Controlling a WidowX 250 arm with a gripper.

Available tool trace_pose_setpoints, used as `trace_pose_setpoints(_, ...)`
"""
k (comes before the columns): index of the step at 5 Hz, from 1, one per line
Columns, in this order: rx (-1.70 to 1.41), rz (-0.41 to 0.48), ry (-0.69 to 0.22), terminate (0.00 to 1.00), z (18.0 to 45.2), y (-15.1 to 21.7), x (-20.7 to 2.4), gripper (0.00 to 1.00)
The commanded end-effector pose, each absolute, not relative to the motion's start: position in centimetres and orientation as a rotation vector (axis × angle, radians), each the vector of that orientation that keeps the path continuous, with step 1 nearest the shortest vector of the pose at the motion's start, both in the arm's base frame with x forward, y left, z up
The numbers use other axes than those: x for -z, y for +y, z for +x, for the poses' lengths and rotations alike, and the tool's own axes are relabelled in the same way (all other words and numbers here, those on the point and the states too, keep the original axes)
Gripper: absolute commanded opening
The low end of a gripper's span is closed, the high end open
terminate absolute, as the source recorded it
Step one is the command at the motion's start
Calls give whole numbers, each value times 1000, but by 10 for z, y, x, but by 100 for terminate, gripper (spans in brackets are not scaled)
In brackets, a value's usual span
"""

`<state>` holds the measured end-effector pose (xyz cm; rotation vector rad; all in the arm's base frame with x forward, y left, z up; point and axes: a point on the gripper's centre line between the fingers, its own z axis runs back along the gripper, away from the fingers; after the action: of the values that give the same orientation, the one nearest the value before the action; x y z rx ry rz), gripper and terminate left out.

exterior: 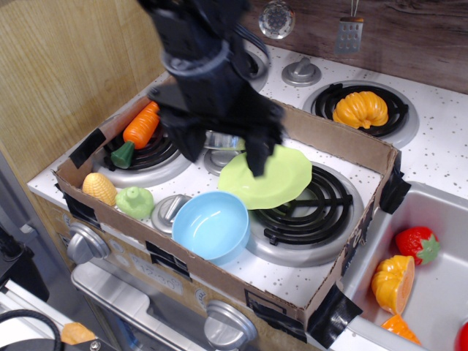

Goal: Put carrot on plate

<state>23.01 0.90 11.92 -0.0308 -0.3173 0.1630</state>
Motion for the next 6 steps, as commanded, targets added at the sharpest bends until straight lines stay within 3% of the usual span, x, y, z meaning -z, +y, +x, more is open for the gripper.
trace_pose_setpoints(1, -126, -63, -375, 0, 260, 65, -133, 100)
trace_pose_setpoints(2, -104, -25, -413, 0, 268, 96, -126, 100)
trace_pose_setpoints(6, -135, -55, -338, 0, 247, 145, -82, 100)
